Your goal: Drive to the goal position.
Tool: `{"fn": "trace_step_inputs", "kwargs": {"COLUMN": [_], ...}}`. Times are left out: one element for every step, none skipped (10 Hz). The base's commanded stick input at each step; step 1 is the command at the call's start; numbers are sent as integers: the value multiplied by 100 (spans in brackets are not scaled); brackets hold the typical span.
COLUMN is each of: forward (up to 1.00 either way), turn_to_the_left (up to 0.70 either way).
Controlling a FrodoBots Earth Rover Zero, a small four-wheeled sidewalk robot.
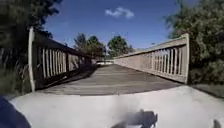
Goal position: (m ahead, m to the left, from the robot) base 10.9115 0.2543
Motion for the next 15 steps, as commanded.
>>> {"fn": "trace_step_inputs", "kwargs": {"forward": [70, 70, 70, 70, 70, 70, 70, 70, 70, 70, 70, 70, 70, 70, 70], "turn_to_the_left": [0, 0, 0, 0, 0, 0, 0, 0, 0, 0, 0, 0, 0, 4, 35]}}
